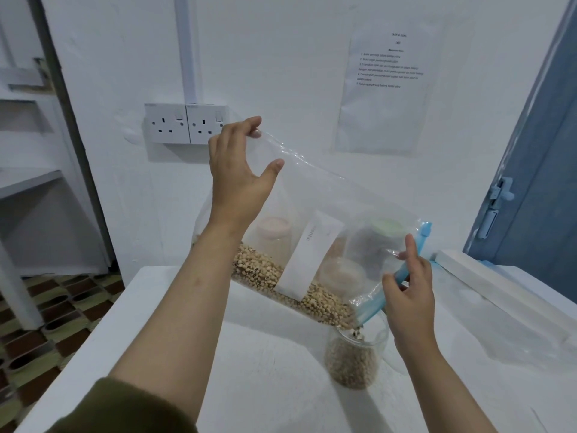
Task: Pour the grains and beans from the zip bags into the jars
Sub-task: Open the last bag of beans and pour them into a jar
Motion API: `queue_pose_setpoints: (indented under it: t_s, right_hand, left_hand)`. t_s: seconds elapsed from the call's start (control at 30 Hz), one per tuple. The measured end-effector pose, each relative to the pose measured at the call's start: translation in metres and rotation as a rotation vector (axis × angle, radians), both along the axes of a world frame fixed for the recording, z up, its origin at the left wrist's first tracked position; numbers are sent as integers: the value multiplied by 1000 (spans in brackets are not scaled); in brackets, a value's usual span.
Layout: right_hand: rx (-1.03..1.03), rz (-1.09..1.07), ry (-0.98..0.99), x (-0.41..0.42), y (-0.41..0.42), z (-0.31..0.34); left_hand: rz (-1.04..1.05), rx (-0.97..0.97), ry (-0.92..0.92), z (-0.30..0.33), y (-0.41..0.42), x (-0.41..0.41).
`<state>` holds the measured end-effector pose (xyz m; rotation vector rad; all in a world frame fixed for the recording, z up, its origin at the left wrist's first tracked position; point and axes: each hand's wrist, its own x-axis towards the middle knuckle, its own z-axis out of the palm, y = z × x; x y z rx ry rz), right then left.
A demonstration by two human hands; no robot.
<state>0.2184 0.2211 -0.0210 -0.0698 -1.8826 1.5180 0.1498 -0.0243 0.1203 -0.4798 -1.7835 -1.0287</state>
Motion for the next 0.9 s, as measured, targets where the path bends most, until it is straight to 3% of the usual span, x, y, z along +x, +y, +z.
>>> queue_pose_setpoints:
  t_s: [0.9]
  right_hand:
    - [-26, -6, 5, -2, 2, -2]
  left_hand:
    - [7, -12, 5, 1, 2, -1]
